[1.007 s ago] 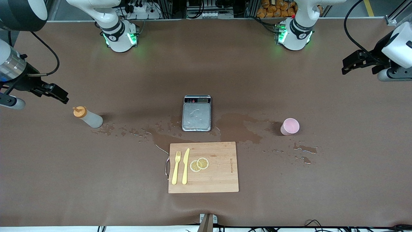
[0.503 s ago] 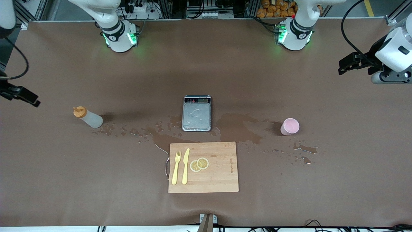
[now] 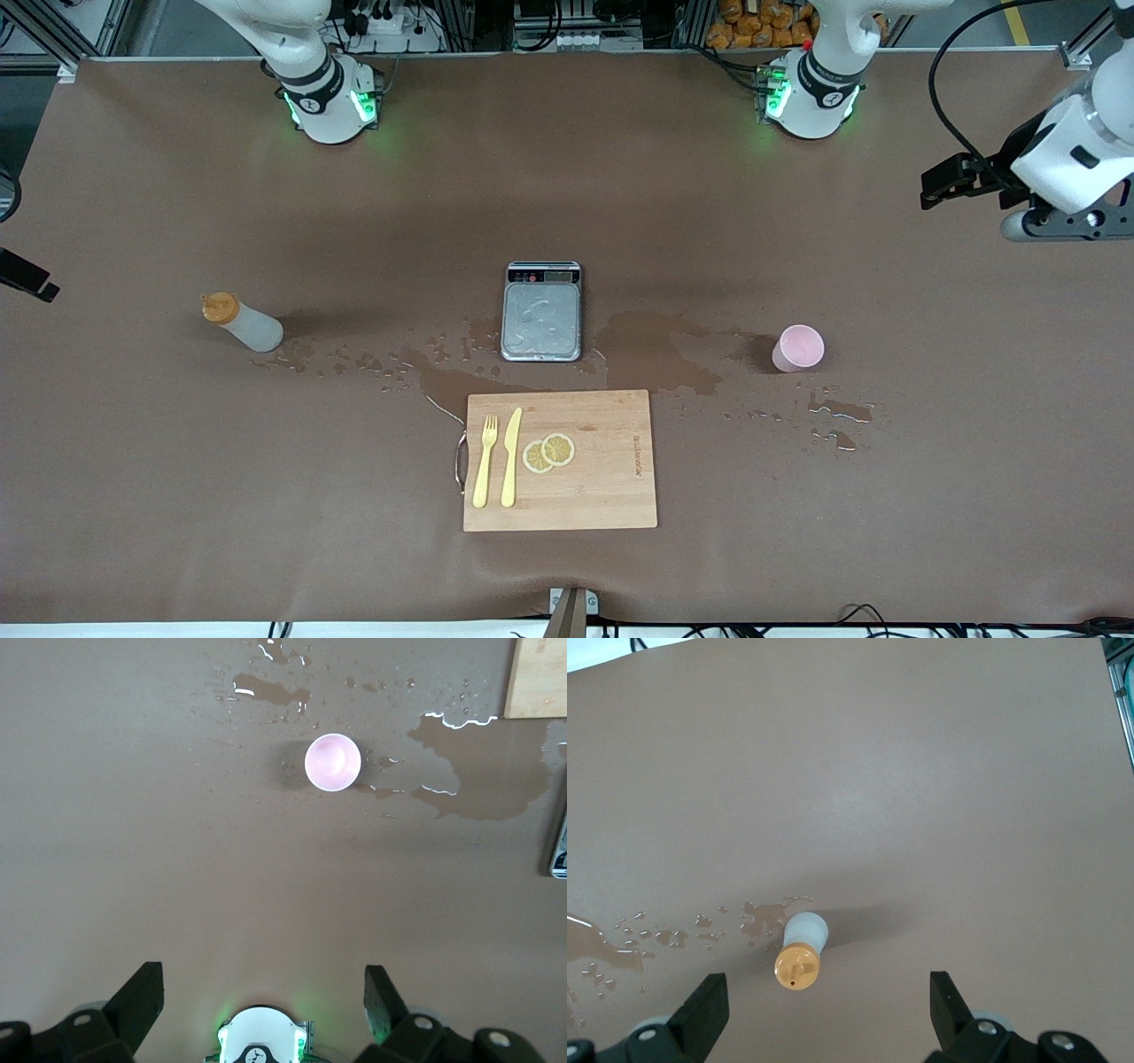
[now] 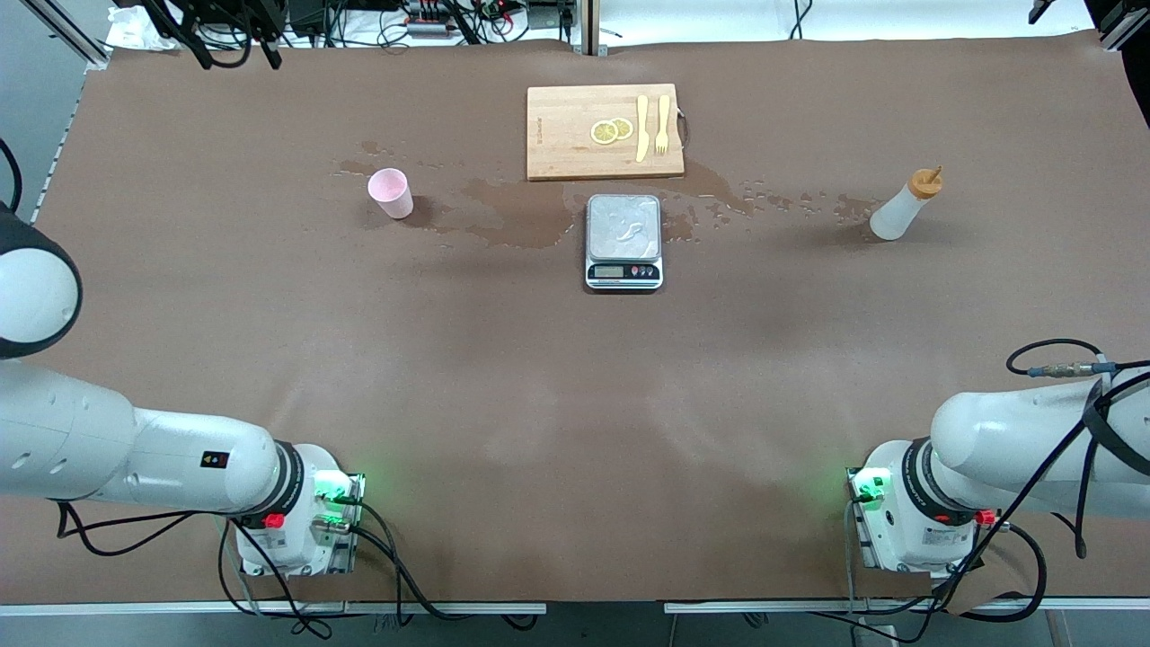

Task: Add sauce to pink cup with both arms
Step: 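Move the left gripper toward the pink cup while the right gripper approaches the bottle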

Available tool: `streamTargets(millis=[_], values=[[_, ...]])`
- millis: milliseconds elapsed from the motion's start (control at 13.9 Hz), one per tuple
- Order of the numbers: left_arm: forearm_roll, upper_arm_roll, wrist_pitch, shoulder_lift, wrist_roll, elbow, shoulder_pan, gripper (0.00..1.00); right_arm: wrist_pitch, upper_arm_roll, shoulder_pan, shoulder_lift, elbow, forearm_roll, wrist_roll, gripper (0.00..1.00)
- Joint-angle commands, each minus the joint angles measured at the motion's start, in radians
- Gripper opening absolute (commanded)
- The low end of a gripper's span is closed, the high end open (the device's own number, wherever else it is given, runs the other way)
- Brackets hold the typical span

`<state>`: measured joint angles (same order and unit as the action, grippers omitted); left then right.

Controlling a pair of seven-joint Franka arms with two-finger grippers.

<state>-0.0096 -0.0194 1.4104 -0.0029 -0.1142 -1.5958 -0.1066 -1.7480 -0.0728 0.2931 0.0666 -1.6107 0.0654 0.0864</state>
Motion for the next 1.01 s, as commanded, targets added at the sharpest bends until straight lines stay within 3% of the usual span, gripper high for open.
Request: streamTargets(millis=[0,288,575,719,935], values=[[0.011,-0.002,0.088,-0.011,0.007,-0.088,0.002,1.0,0.019,-0.019,0.058,0.019,0.028,0.002,-0.01,1.0],[0.011,-0.002,0.223,0.015,-0.005,-0.174,0.001,1.0,0.062,-0.016,0.101,0.024,0.04,-0.015,0.021,1.0],[0.022,0.004,0.282,0.107,-0.016,-0.171,0.001,1.0,0.16,-0.018,0.121,0.039,0.04,-0.041,0.153,1.0],[0.016,0.004,0.311,0.142,-0.018,-0.17,0.053,1.0,0.166,-0.019,0.161,0.093,0.045,-0.048,0.153,1.0],[0.01,0.001,0.354,0.204,-0.025,-0.17,0.056,1.0,0.189,-0.016,0.237,0.165,0.055,-0.215,0.185,1.0]])
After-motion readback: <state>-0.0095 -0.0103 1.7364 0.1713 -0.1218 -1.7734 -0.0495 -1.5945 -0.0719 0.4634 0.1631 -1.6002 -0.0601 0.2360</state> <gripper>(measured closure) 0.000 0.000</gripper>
